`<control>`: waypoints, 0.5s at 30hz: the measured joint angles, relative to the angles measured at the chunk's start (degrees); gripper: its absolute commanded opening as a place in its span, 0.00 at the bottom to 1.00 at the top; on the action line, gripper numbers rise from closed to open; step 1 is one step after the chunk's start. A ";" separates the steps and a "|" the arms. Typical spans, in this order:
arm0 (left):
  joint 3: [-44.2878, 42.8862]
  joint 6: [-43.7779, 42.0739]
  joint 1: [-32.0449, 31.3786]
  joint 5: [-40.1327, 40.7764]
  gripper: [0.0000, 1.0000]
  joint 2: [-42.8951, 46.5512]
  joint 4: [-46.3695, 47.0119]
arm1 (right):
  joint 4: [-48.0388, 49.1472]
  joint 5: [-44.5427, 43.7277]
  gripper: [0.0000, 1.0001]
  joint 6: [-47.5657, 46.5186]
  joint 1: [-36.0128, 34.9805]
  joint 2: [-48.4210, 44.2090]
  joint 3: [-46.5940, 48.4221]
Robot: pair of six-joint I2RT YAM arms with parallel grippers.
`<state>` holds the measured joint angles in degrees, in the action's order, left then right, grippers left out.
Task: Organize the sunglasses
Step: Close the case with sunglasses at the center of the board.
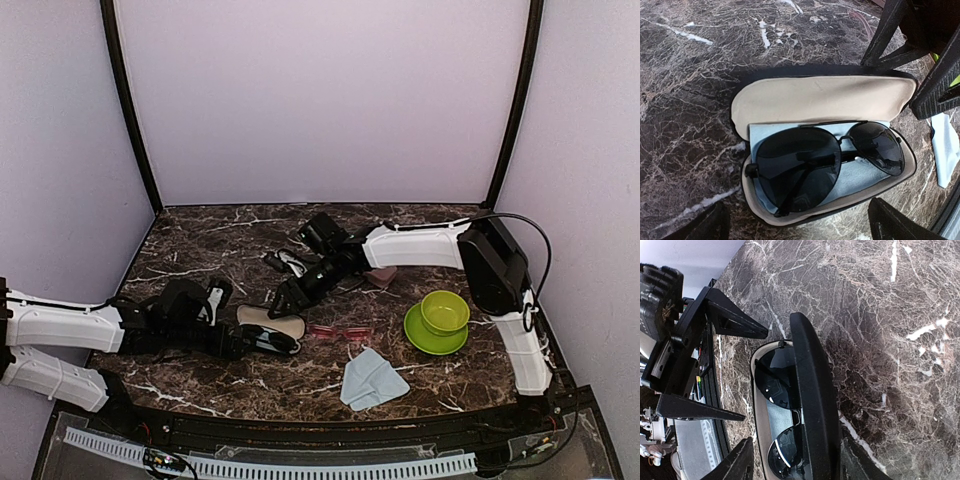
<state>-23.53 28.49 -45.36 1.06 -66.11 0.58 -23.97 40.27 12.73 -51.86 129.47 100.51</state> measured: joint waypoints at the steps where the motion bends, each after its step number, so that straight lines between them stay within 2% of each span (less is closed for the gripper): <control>1: 0.00 0.00 -0.07 -0.02 0.99 0.00 0.00 | 0.00 0.00 0.56 -0.02 -0.02 0.00 0.00; 15: 0.13 0.33 -1.14 -0.55 0.99 -0.44 0.09 | 0.07 0.00 0.50 0.24 -1.05 0.00 0.00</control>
<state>-23.40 28.82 -46.50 0.51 -66.54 0.67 -23.90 40.27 12.97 -52.90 129.47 100.51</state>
